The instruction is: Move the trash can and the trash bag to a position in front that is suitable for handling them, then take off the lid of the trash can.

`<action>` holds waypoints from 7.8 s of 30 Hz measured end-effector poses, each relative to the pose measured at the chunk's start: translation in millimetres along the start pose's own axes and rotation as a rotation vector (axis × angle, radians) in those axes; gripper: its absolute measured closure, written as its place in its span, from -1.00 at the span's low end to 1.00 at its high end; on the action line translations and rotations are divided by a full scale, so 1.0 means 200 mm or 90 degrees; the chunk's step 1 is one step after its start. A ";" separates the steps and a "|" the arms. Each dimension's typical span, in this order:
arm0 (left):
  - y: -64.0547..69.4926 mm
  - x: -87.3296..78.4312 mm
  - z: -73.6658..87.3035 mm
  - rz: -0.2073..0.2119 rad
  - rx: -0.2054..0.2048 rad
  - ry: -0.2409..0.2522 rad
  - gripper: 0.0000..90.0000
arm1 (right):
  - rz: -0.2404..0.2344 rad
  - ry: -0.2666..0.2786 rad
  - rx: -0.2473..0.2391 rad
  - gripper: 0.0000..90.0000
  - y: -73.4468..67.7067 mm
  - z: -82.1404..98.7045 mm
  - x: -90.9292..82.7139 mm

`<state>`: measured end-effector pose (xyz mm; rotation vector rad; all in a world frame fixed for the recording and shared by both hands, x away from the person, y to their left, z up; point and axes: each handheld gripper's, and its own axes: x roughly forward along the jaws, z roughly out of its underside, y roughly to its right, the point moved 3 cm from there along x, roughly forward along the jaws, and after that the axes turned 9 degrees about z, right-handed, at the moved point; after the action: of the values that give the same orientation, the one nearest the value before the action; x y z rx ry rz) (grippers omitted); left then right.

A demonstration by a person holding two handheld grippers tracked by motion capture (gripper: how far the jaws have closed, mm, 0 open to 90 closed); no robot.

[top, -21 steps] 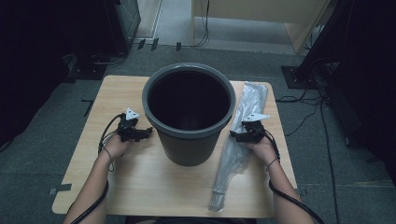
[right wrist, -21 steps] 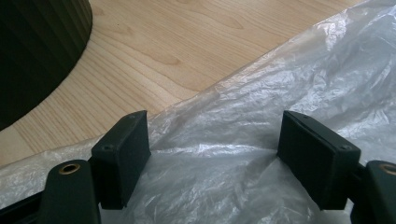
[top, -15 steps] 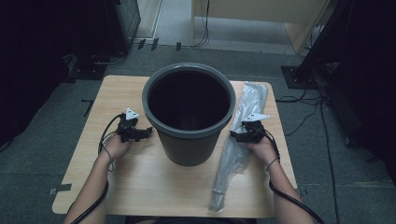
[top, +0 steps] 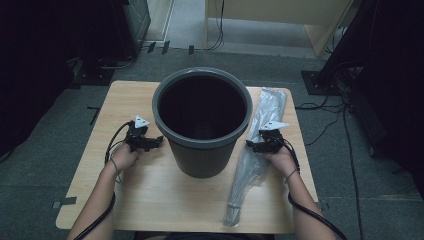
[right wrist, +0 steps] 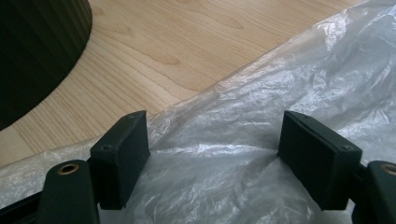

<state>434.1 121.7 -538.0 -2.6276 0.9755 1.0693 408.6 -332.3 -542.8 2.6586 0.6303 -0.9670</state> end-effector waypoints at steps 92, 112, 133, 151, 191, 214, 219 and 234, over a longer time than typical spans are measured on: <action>-0.14 -0.17 -0.36 0.127 -0.030 -0.037 -0.30 | 0.002 -0.003 0.002 -0.56 -0.01 0.00 0.00; -0.12 -0.25 -0.49 0.132 -0.017 -0.015 -0.26 | 0.001 -0.004 0.001 -0.58 -0.01 0.00 0.00; -0.09 -0.35 -0.65 0.120 0.007 -0.002 -0.24 | 0.000 -0.004 0.000 -0.58 -0.02 0.00 0.00; -0.09 -0.43 -0.77 0.112 0.018 0.004 -0.24 | 0.001 -0.005 0.000 -0.58 -0.02 0.00 0.00; -0.03 -0.55 -0.98 0.121 0.026 0.023 -0.22 | 0.000 -0.006 -0.001 -0.59 -0.02 0.00 0.00; 0.02 -0.66 -1.14 0.119 0.058 0.064 -0.20 | -0.001 -0.006 -0.002 -0.59 -0.02 0.00 0.00; 0.03 -0.68 -1.18 0.123 0.061 0.074 -0.20 | -0.001 -0.006 -0.002 -0.59 -0.02 0.00 0.00; 0.12 -0.70 -1.26 0.135 0.078 0.082 -0.20 | -0.001 -0.006 -0.002 -0.59 -0.02 0.00 0.00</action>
<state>490.0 86.1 -256.8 -2.5644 1.3269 0.8562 406.9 -329.3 -543.4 2.6499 0.6308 -0.9775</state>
